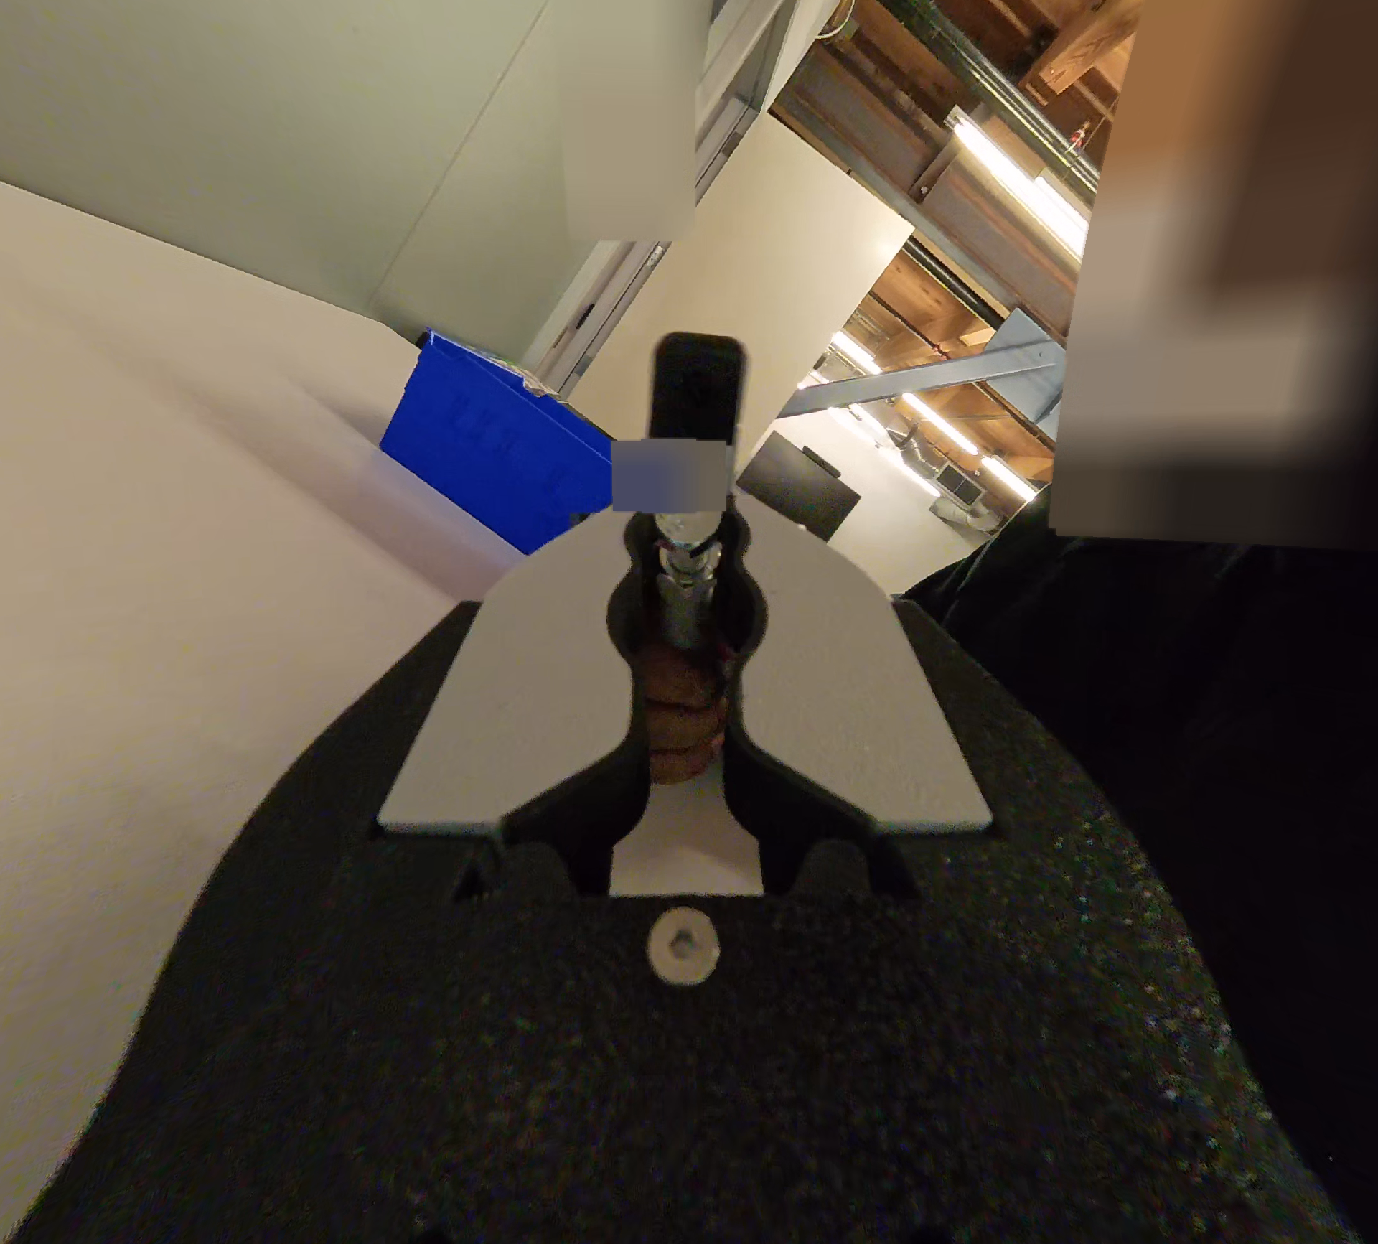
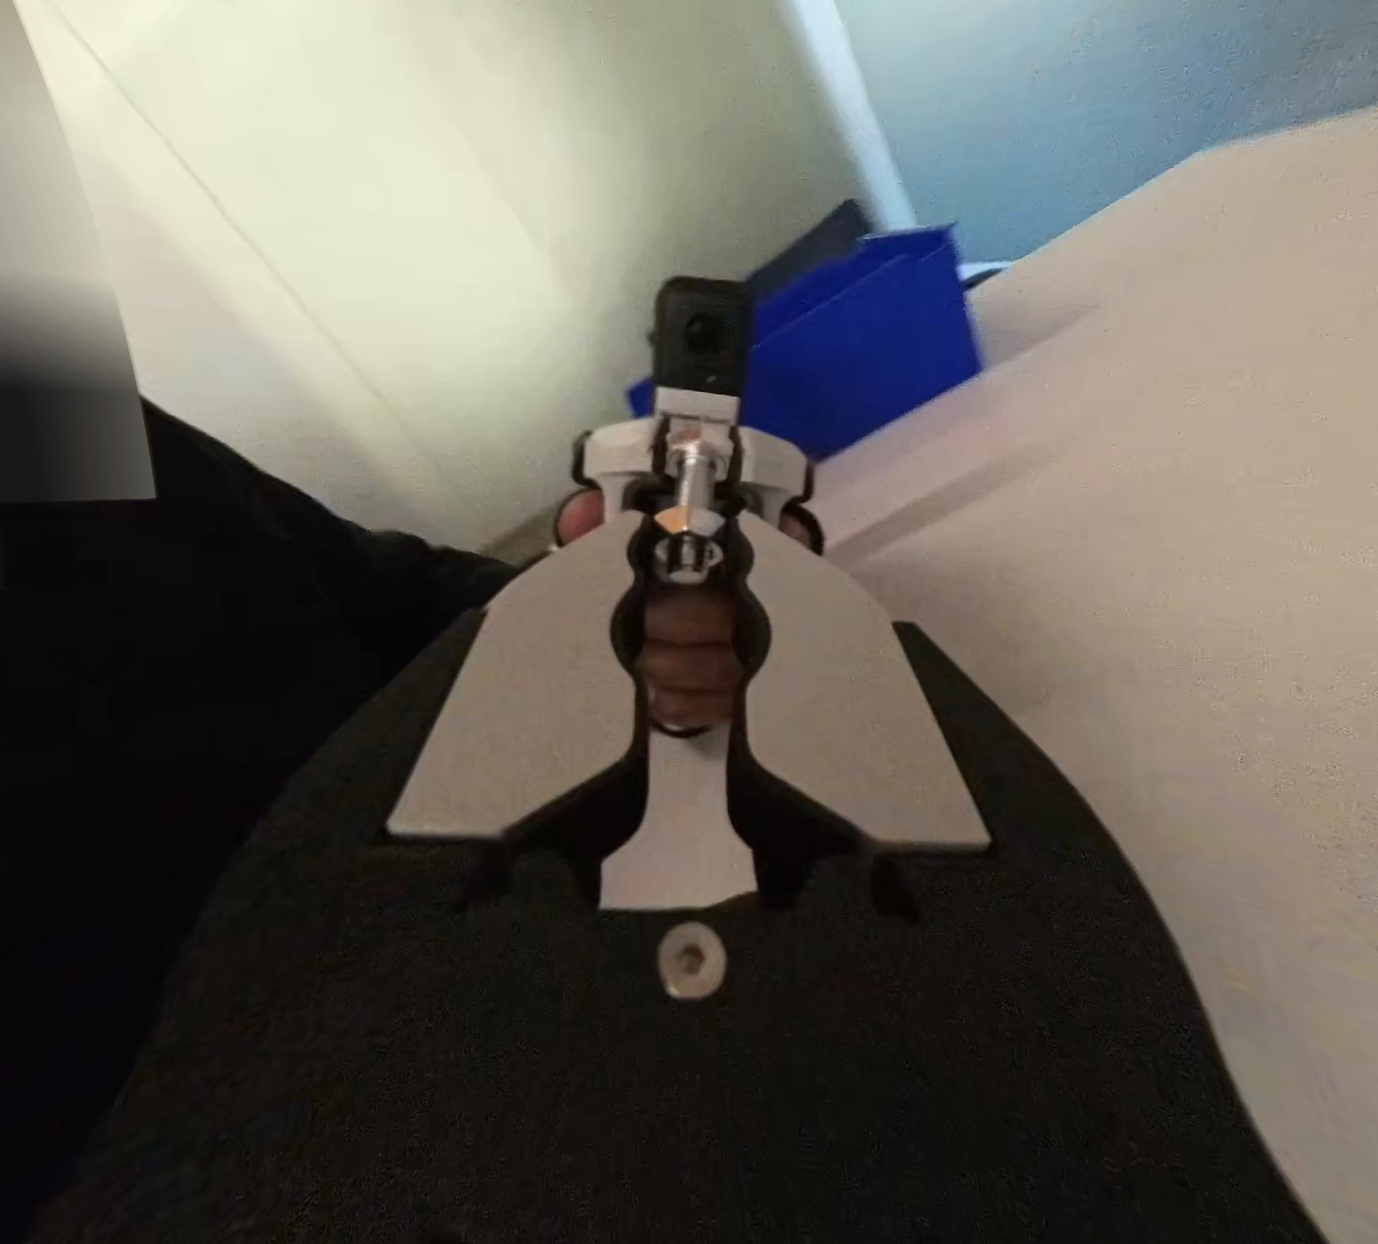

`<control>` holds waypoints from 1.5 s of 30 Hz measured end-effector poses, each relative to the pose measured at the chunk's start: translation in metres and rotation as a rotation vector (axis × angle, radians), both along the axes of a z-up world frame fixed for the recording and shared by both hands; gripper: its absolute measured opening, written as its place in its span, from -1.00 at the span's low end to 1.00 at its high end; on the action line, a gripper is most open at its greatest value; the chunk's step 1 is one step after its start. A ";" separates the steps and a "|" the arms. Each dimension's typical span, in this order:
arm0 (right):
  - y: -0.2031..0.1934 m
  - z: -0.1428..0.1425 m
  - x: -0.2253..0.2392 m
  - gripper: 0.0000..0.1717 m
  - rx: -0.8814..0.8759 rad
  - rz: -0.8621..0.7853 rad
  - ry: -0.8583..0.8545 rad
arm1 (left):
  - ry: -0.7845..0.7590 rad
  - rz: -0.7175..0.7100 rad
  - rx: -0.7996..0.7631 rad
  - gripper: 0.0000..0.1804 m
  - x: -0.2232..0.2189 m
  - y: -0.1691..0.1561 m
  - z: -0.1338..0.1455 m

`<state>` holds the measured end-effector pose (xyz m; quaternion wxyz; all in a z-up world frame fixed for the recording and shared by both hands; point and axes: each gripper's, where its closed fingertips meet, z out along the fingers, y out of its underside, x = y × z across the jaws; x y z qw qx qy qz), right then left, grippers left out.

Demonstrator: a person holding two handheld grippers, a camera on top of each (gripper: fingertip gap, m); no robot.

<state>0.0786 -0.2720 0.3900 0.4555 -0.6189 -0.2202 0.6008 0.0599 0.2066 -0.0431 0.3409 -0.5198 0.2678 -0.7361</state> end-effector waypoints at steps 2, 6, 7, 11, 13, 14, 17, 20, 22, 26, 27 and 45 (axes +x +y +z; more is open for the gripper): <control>0.003 0.001 0.004 -0.71 -0.028 0.013 0.077 | 0.006 0.018 0.001 -0.81 0.001 0.001 -0.001; 0.007 0.002 0.007 -0.45 0.287 -0.201 -0.125 | -0.020 0.036 -0.026 -0.82 -0.001 0.005 0.002; 0.007 0.003 0.008 -0.43 0.395 -0.272 -0.200 | -0.022 0.041 -0.033 -0.82 -0.002 0.006 0.002; 0.006 0.000 0.006 -0.44 0.745 -0.481 -0.490 | -0.016 0.052 -0.043 -0.81 0.000 0.006 0.000; 0.005 -0.003 0.005 -0.64 0.846 -0.544 -0.598 | -0.014 0.053 -0.046 -0.81 0.001 0.005 0.000; 0.004 -0.004 0.005 -0.78 0.875 -0.562 -0.630 | -0.012 0.047 -0.045 -0.81 0.002 0.004 0.000; 0.003 -0.001 0.005 -0.79 0.775 -0.507 -0.575 | -0.016 0.039 -0.042 -0.81 0.002 0.003 0.000; 0.000 0.001 0.002 -0.80 0.348 -0.249 -0.270 | -0.041 0.023 -0.037 -0.81 -0.001 0.002 0.003; -0.003 0.009 0.004 -0.80 0.024 -0.016 0.014 | -0.055 -0.004 -0.023 -0.81 -0.001 -0.001 0.005; 0.000 0.020 0.017 -0.69 -0.052 0.054 0.231 | -0.055 -0.019 0.033 -0.81 0.004 -0.008 0.006; -0.001 0.021 0.017 -0.62 0.016 0.024 0.199 | -0.065 -0.015 0.036 -0.81 0.003 -0.008 0.007; -0.066 0.036 0.021 -0.71 0.848 -0.371 -0.226 | -0.053 0.150 0.130 -0.81 0.014 0.022 0.037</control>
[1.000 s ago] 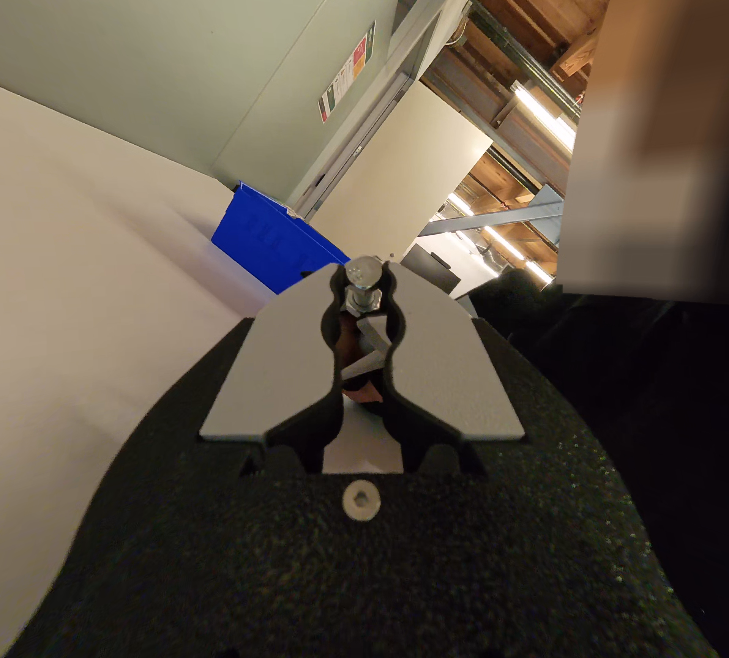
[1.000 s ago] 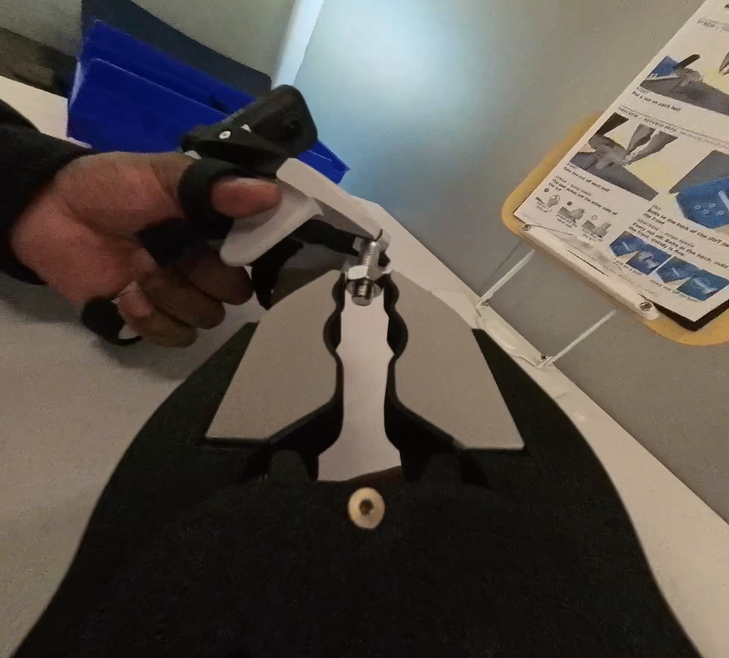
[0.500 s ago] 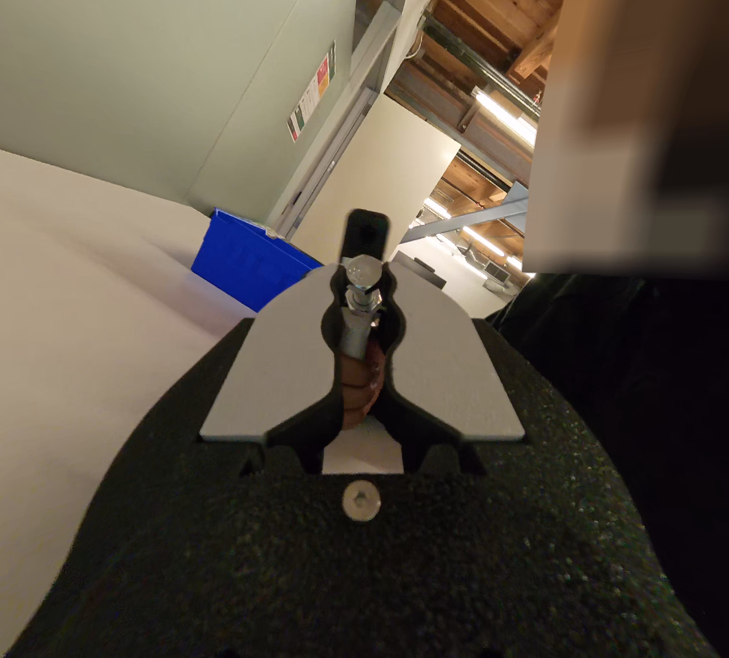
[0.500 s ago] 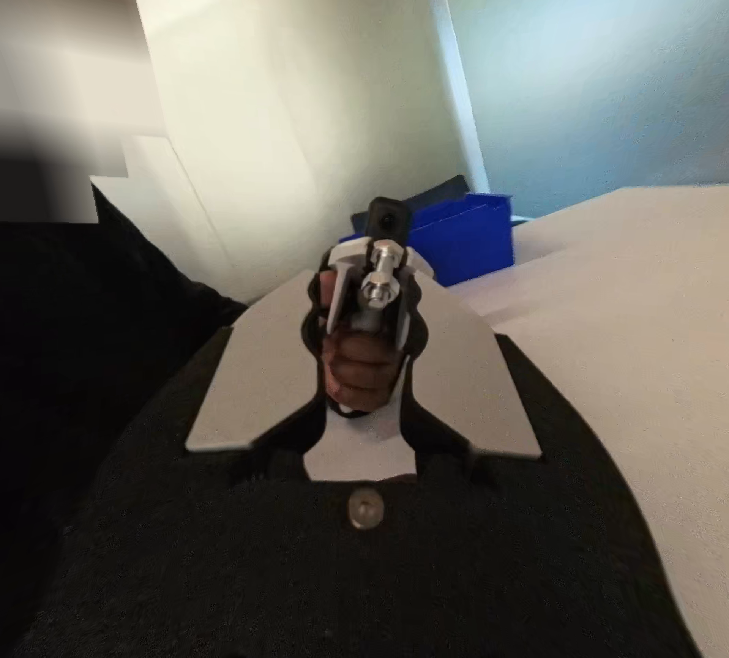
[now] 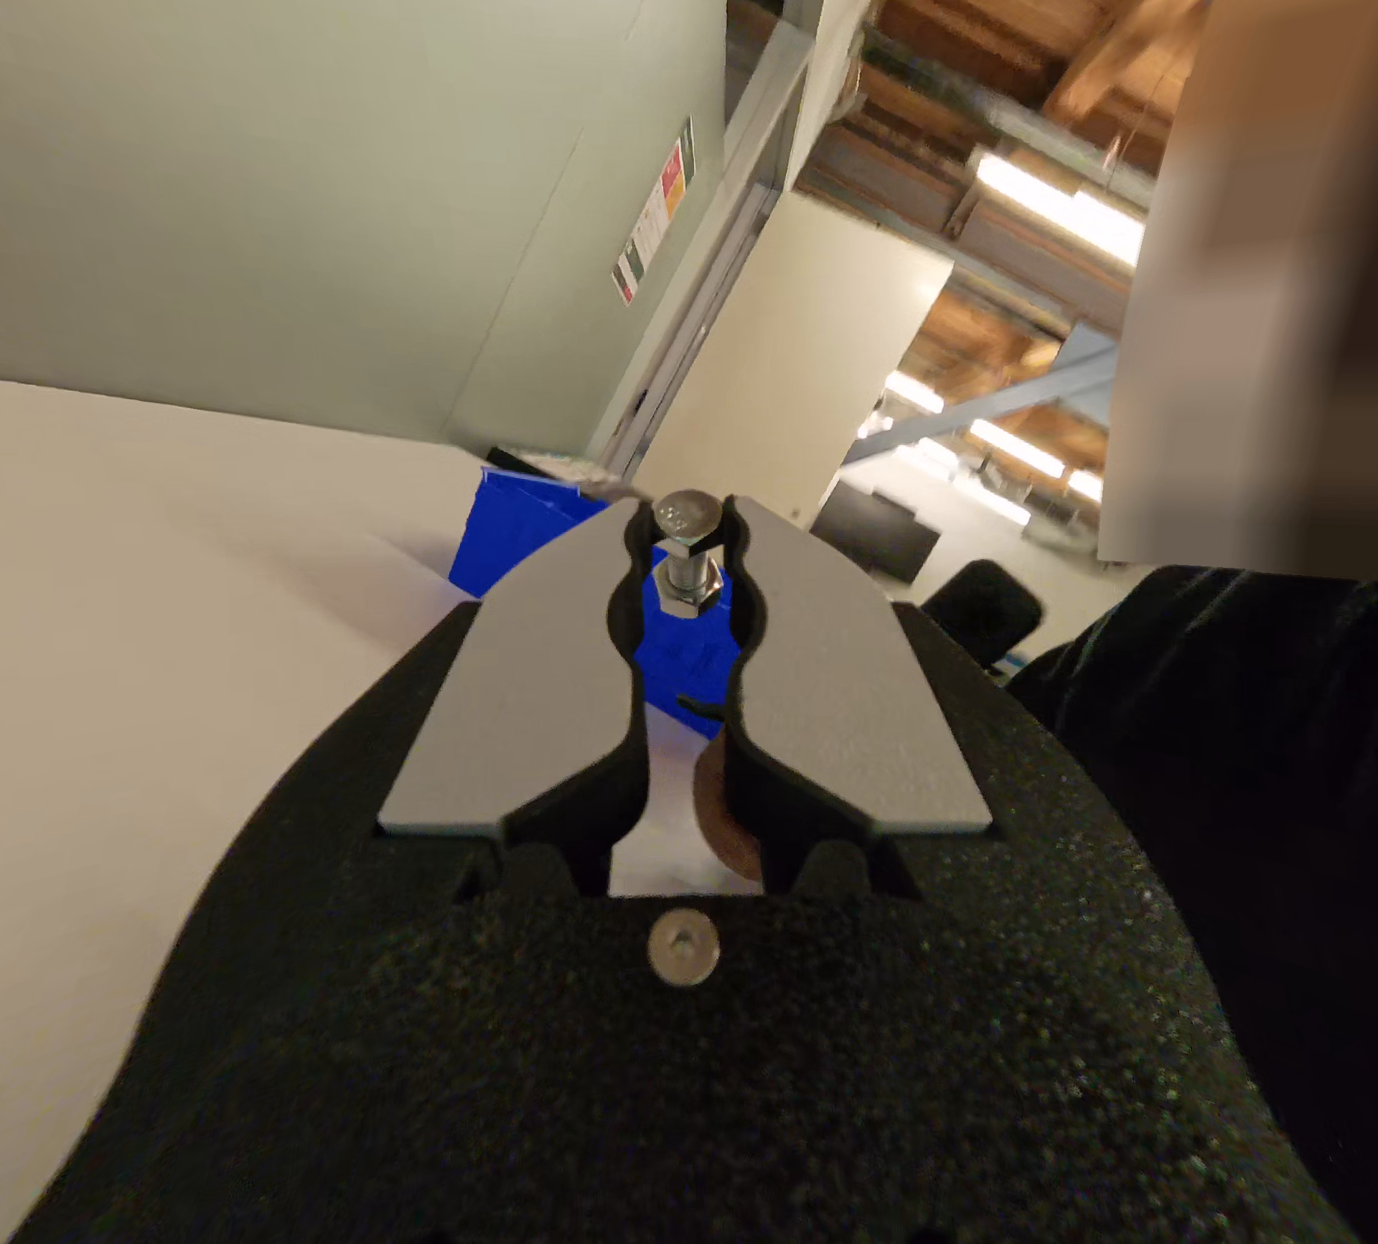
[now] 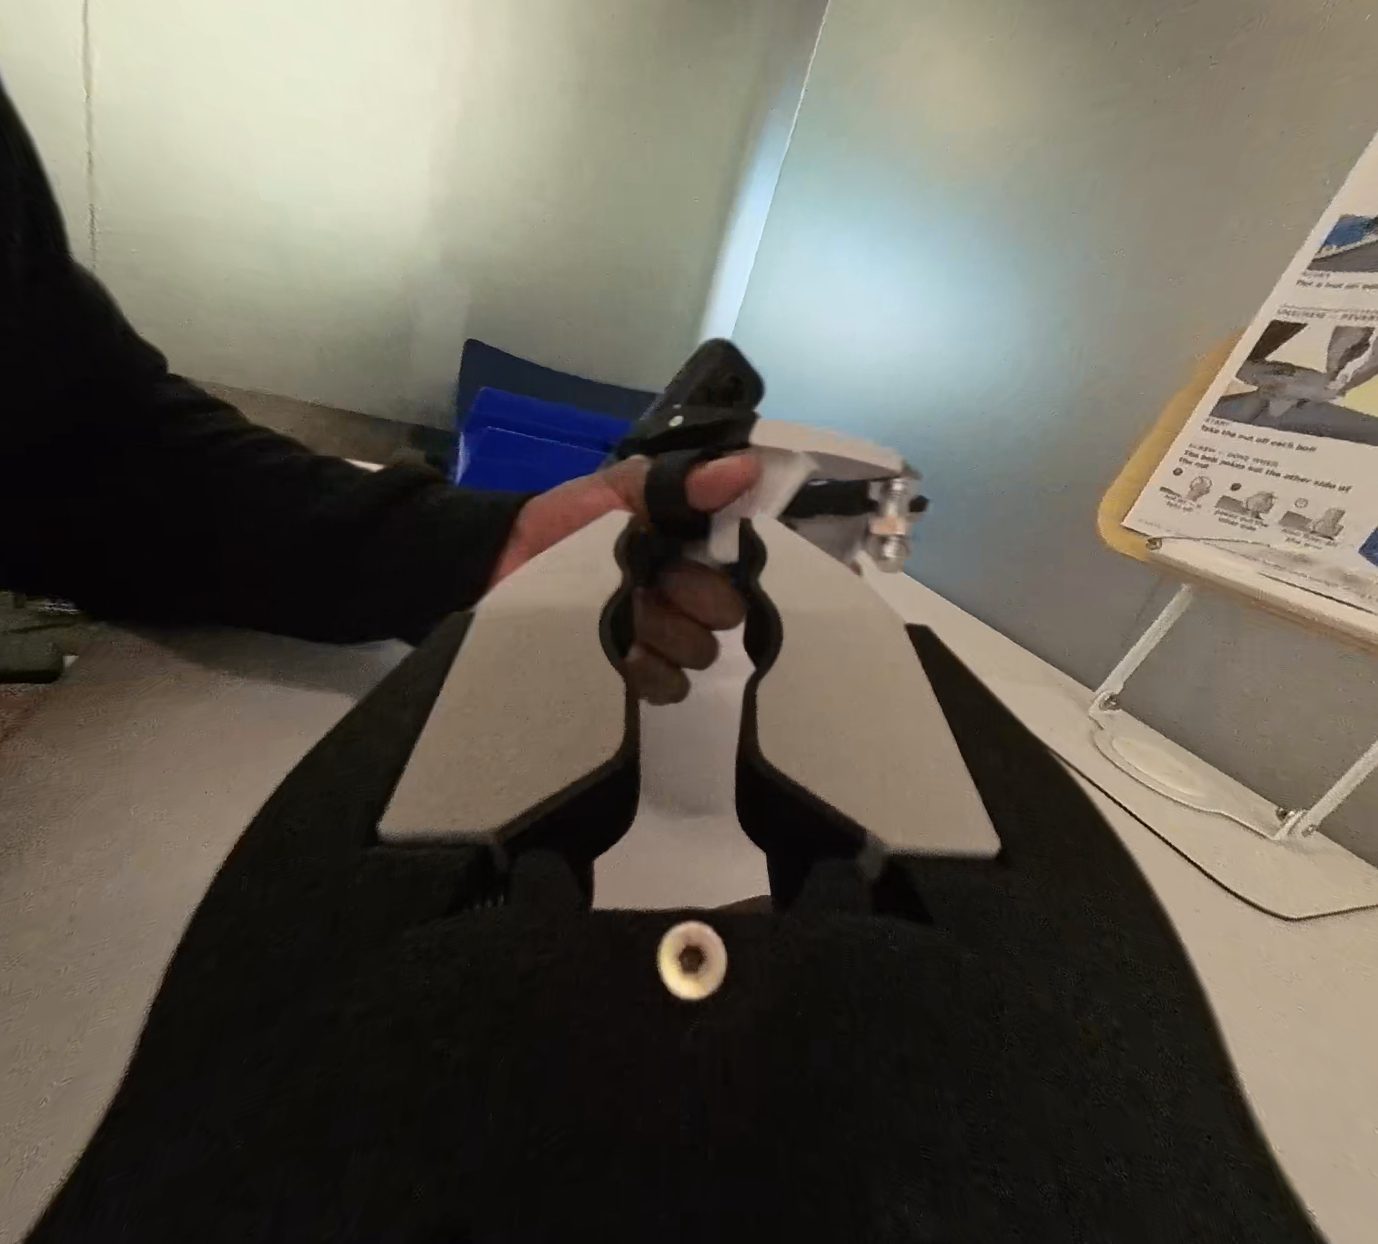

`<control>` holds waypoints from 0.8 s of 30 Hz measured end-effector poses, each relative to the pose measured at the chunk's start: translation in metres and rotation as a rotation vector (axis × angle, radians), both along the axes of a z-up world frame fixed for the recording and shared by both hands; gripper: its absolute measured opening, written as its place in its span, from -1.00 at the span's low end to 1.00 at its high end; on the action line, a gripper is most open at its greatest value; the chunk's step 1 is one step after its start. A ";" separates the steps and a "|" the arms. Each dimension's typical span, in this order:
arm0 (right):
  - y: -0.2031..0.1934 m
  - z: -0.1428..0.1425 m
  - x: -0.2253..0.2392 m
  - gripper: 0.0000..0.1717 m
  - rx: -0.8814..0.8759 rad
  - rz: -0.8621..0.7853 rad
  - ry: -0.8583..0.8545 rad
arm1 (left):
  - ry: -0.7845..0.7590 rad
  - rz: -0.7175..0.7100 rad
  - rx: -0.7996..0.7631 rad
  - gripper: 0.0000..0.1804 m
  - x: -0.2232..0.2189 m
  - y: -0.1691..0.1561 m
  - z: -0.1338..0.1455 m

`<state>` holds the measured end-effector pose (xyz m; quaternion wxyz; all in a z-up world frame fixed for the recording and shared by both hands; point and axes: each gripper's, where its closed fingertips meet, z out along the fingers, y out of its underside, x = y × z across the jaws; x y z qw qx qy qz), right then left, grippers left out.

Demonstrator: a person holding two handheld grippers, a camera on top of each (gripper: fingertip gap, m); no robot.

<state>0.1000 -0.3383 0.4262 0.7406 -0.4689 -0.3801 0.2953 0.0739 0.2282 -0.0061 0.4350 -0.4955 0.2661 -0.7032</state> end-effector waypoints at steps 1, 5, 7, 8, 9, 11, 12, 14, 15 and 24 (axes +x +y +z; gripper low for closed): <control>-0.006 0.001 -0.001 -0.72 0.020 0.007 -0.005 | 0.055 -0.011 0.044 -0.81 0.013 -0.003 0.003; -0.035 0.012 -0.002 -0.77 0.100 0.006 -0.006 | 0.315 -0.076 0.303 -0.81 0.086 -0.022 0.018; -0.045 0.019 0.004 -0.77 0.118 -0.004 0.012 | 0.438 -0.132 0.418 -0.81 0.128 -0.033 0.024; -0.048 0.022 0.010 -0.78 0.122 -0.021 0.024 | 0.486 -0.166 0.465 -0.81 0.149 -0.039 0.027; -0.049 0.025 0.017 -0.79 0.126 -0.044 0.036 | 0.534 -0.203 0.500 -0.82 0.170 -0.044 0.028; -0.051 0.030 0.036 -0.79 0.126 -0.104 0.061 | 0.631 -0.304 0.576 -0.82 0.211 -0.058 0.027; -0.052 0.031 0.048 -0.80 0.123 -0.146 0.081 | 0.691 -0.364 0.621 -0.81 0.229 -0.065 0.022; -0.053 0.033 0.073 -0.81 0.105 -0.223 0.134 | 0.833 -0.410 0.762 -0.81 0.265 -0.070 0.009; -0.054 0.033 0.084 -0.82 0.089 -0.252 0.166 | 0.915 -0.416 0.857 -0.81 0.282 -0.069 0.000; -0.062 0.030 0.157 -0.86 0.055 -0.467 0.291 | 1.583 -0.697 1.438 -0.80 0.352 -0.032 -0.092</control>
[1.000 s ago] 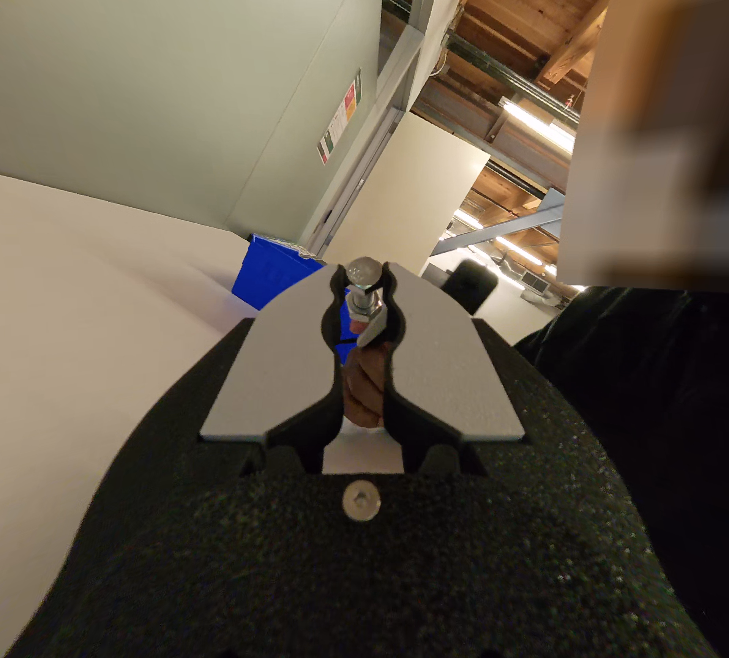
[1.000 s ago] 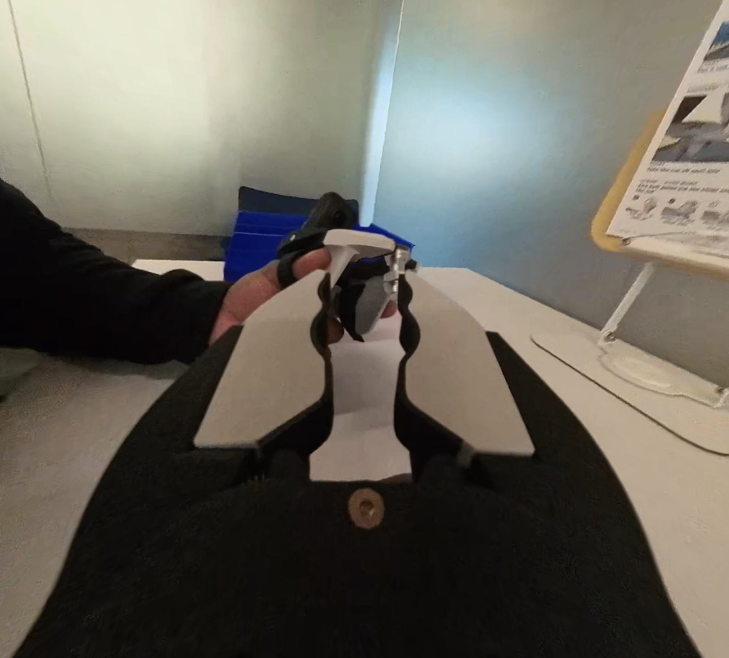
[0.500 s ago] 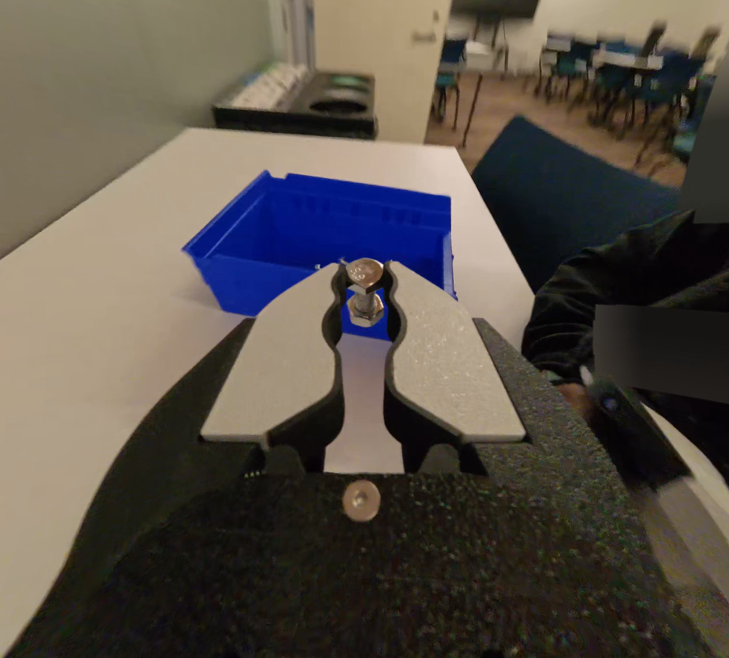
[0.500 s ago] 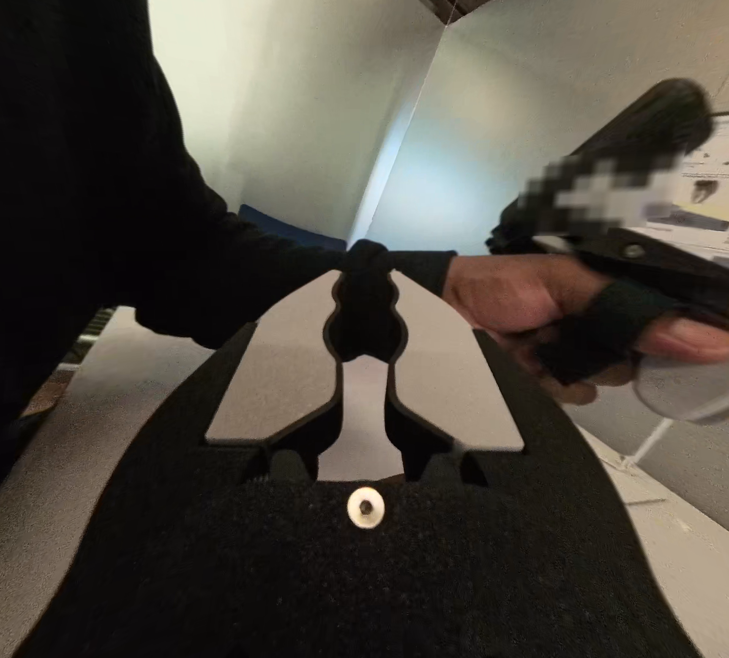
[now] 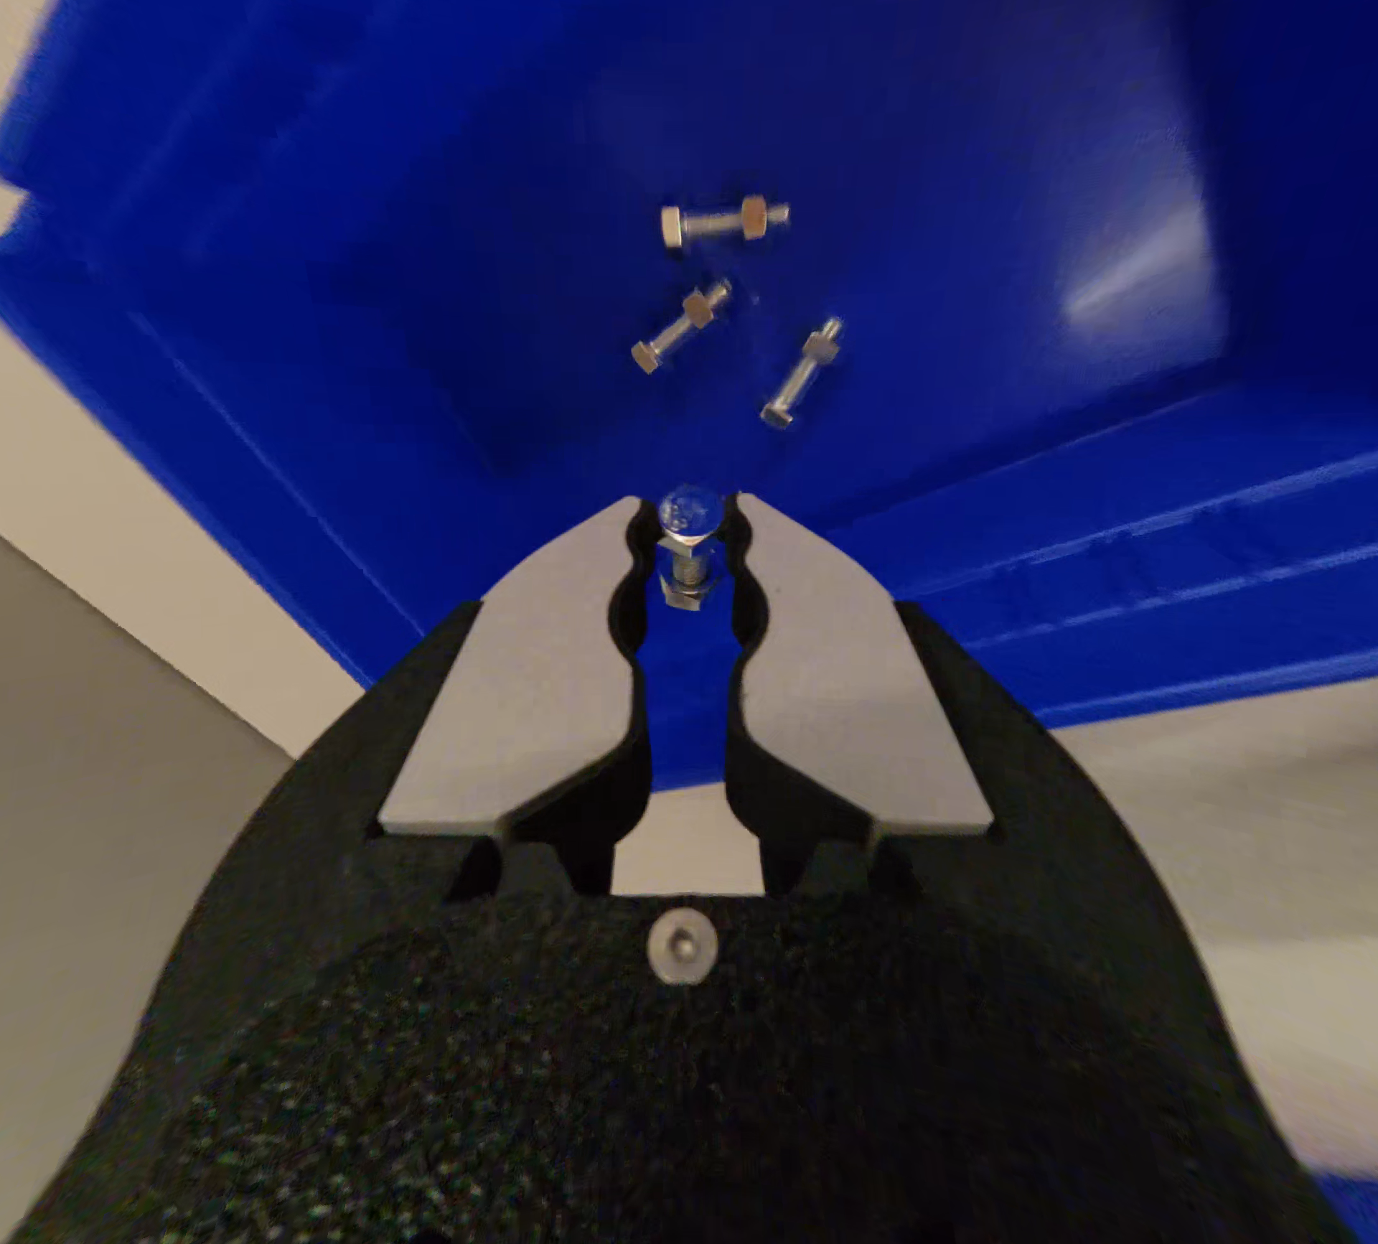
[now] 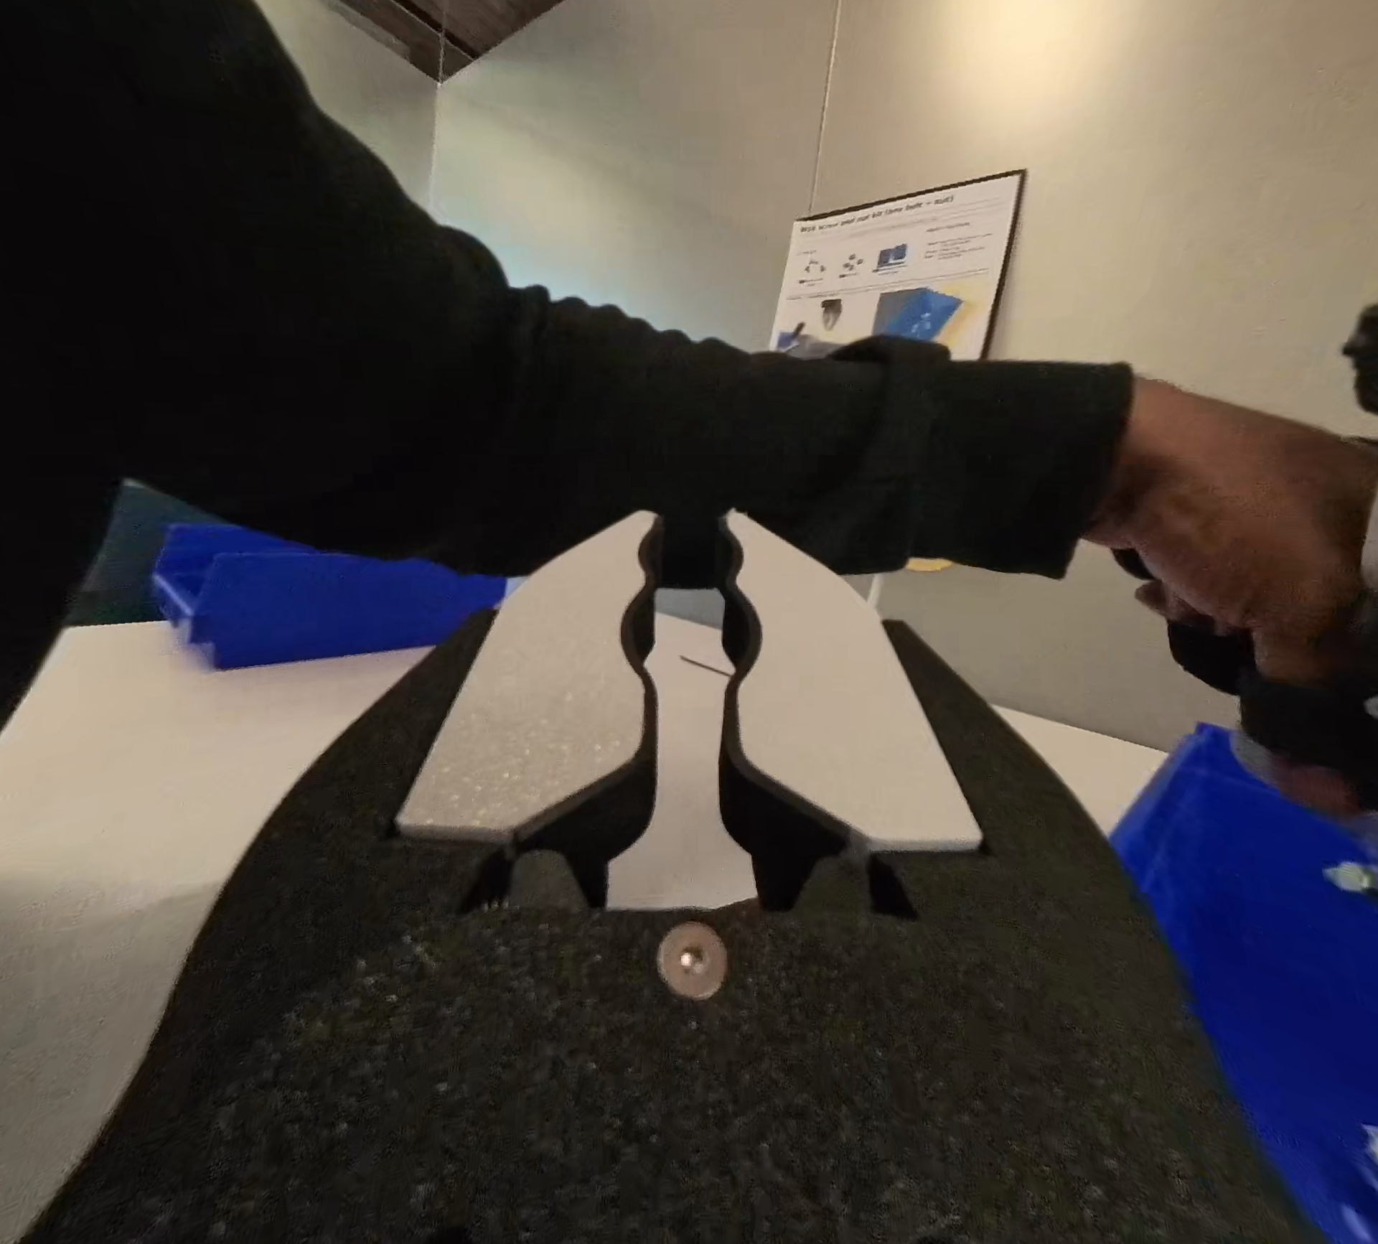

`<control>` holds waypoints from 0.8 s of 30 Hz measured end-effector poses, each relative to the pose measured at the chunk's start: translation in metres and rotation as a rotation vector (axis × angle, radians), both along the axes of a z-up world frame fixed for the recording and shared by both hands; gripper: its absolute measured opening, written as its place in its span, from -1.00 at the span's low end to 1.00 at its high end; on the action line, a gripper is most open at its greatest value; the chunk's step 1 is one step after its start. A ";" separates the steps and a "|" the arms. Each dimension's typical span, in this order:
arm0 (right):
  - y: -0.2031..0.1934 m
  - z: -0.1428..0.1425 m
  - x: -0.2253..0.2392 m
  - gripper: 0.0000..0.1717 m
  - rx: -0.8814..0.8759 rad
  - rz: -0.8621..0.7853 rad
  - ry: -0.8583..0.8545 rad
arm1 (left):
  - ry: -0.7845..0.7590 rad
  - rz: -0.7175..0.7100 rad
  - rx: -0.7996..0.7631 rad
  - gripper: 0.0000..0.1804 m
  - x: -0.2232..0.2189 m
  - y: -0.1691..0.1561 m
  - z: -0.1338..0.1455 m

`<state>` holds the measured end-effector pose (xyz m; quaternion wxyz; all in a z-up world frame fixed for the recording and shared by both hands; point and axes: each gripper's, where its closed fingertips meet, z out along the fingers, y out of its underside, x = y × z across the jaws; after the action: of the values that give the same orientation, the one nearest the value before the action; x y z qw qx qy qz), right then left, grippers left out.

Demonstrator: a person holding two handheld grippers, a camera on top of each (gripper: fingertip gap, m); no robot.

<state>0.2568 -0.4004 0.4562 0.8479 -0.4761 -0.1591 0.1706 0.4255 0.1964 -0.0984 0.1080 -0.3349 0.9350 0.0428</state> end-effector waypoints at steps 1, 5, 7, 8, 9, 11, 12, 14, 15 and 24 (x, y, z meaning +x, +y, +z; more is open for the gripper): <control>-0.002 -0.001 0.003 -0.85 -0.001 -0.004 0.003 | 0.055 -0.024 0.040 -0.80 0.002 0.004 -0.007; -0.013 -0.010 0.001 -0.86 0.002 -0.017 -0.055 | 0.199 -0.150 0.102 -0.80 0.006 0.006 -0.030; -0.015 -0.013 -0.001 -0.86 0.008 -0.040 -0.094 | 0.230 -0.161 0.110 -0.80 0.009 0.004 -0.039; -0.015 -0.013 -0.002 -0.86 0.008 -0.046 -0.103 | 0.247 -0.164 0.116 -0.80 0.010 0.004 -0.043; -0.014 -0.013 -0.002 -0.86 0.006 -0.049 -0.107 | 0.262 -0.169 0.125 -0.80 0.010 0.005 -0.047; -0.012 -0.015 -0.002 -0.86 -0.010 -0.054 -0.106 | 0.294 -0.178 0.140 -0.80 0.009 0.007 -0.053; -0.011 -0.015 0.000 -0.86 -0.018 -0.054 -0.099 | 0.302 -0.181 0.144 -0.80 0.009 0.007 -0.055; -0.009 -0.016 0.002 -0.86 -0.037 -0.047 -0.080 | 0.320 -0.177 0.135 -0.80 0.008 0.007 -0.059; -0.008 -0.017 0.004 -0.86 -0.048 -0.045 -0.071 | 0.326 -0.174 0.131 -0.80 0.007 0.007 -0.060; -0.003 -0.020 0.003 -0.86 -0.079 -0.036 -0.062 | 0.238 -0.148 0.131 -0.72 0.009 0.008 -0.059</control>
<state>0.2603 -0.4032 0.4362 0.8259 -0.5172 -0.1698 0.1467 0.4349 0.2042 -0.1578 0.0207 -0.2498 0.9586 0.1349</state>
